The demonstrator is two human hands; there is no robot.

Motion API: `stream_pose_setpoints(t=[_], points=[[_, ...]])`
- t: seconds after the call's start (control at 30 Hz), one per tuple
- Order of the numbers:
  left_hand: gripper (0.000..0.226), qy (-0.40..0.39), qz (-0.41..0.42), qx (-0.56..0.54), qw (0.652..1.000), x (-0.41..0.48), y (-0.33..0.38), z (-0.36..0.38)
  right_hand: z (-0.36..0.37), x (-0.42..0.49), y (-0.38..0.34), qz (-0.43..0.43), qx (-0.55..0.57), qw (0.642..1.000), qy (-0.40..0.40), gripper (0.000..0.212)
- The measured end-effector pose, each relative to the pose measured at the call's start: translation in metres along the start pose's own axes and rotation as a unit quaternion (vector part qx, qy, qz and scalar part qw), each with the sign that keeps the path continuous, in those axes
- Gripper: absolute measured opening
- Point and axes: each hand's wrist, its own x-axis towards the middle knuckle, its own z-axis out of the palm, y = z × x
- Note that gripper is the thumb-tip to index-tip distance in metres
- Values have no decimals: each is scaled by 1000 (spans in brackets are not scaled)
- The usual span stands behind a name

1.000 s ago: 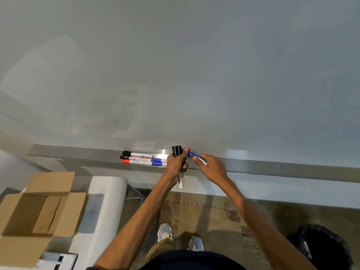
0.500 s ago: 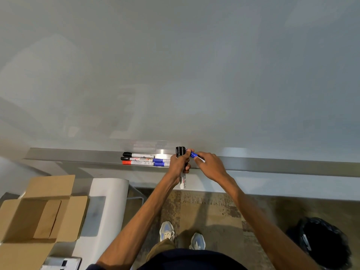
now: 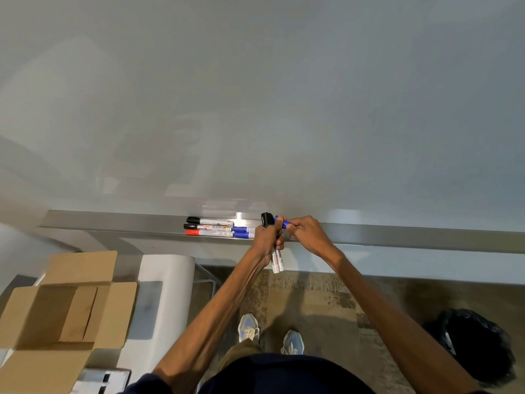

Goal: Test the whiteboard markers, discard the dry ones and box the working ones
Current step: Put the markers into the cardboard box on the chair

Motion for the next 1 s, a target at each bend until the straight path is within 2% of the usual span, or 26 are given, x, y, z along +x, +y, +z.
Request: stream_pose_setpoints(t=[0.1,0.23,0.33,0.43,0.57,0.73,0.83,1.0], points=[[23,-9,17,30,999,7,13,-4,2,4,-6,-16,11,1000,21,29],[24,29,33,45,998,15,19,-12,9,17,-14,-27,-55,998,20,19],[23,67,26,11,997,17,4,-31,17,19,-9,-46,-142,989,14,27],[23,97,22,-29,995,17,-3,-57,26,19,-3,-77,-161,983,28,29],[23,144,0,-73,987,13,2,-82,42,23,-2,-119,-173,973,92,31],[27,123,-34,-118,985,9,4,-92,70,32,-7,-172,-227,951,124,30],[25,113,-37,-127,985,5,4,-96,89,42,-7,-191,-272,936,113,48],[21,111,-57,-157,980,4,-3,-107,110,48,-6,-181,-265,940,118,47]])
